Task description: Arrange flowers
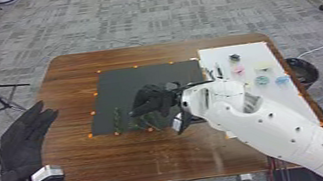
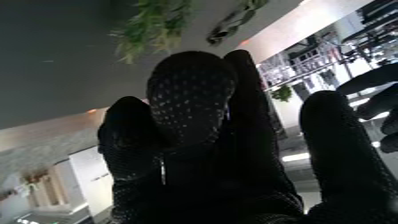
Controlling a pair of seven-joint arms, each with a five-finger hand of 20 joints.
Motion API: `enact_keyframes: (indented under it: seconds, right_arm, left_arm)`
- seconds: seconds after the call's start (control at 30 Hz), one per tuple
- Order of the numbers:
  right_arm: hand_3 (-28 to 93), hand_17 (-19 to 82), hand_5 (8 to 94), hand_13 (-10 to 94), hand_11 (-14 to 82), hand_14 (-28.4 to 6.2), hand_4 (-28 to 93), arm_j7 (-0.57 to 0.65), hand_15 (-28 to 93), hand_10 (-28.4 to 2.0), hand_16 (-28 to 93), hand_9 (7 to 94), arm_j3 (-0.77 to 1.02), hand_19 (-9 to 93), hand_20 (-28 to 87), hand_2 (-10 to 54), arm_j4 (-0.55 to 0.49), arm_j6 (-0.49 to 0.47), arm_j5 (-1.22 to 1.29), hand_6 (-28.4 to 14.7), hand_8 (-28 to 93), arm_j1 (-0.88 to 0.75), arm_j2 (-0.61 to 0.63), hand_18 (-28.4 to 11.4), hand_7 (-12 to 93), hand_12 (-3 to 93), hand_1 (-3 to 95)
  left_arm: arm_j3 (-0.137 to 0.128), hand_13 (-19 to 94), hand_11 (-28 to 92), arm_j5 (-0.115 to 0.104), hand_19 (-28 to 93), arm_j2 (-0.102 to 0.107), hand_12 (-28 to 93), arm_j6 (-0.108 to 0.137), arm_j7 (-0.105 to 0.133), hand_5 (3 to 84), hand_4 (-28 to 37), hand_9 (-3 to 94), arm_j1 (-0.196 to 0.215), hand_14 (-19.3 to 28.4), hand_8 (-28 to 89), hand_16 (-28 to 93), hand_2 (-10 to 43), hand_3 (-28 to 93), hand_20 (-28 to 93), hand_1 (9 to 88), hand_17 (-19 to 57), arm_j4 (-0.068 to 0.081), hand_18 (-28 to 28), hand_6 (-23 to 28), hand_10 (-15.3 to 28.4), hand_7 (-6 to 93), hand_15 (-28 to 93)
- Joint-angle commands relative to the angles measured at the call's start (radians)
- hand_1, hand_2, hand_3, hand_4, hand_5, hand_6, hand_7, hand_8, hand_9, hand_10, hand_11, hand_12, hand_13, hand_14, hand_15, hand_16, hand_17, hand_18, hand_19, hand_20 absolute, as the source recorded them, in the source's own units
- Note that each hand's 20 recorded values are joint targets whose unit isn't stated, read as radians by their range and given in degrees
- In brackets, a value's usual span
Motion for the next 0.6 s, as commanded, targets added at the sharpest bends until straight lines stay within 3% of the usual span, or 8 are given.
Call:
enact_keyframes:
  seconds: [0.03, 0.33, 0.6]
  right_arm:
    - [51, 58, 57.3, 90, 7.2, -5.1, -13, -0.002, 53, -11.3, 31, 57.3, 0.002, 93, 49, 20.9, 0.032, -0.073, -0.042, -2.3, -7, -0.002, -0.038, -16.9, 10, 8.2, 25.1]
    - [50, 58, 57.5, 90, 7.4, -5.0, -14, 0.023, 53, -11.2, 31, 57.8, 0.018, 93, 49, 21.3, 0.085, -0.085, -0.11, -2.1, -7, -0.013, -0.065, -17.0, 10, 8.3, 25.2]
    - [50, 58, 57.5, 90, 7.3, -5.0, -14, 0.087, 53, -11.7, 31, 57.6, 0.01, 93, 49, 21.4, 0.086, -0.021, -0.125, -2.4, -7, -0.001, -0.055, -17.0, 10, 8.3, 25.5]
  left_arm:
    - [0.006, 41, 24, -0.006, 10, -0.013, 15, -0.009, 0.005, 51.7, -23.9, 51.6, 0.003, 17.7, -7, 2, -5.7, 72, 22, 23.1, 9.5, 0.003, 12.1, 2.3, 14.4, 15.1, 23]
    - [0.01, 41, 24, -0.007, 10, -0.017, 15, -0.008, 0.003, 51.7, -24.0, 51.5, -0.002, 17.7, -7, 2, -5.8, 72, 21, 23.0, 9.5, 0.005, 12.1, 2.3, 14.4, 15.0, 23]
    - [0.014, 41, 24, -0.007, 10, -0.017, 15, -0.013, 0.004, 51.7, -23.9, 51.6, -0.002, 17.7, -7, 2, -5.7, 72, 21, 23.0, 9.5, 0.006, 12.1, 2.3, 14.4, 15.0, 23]
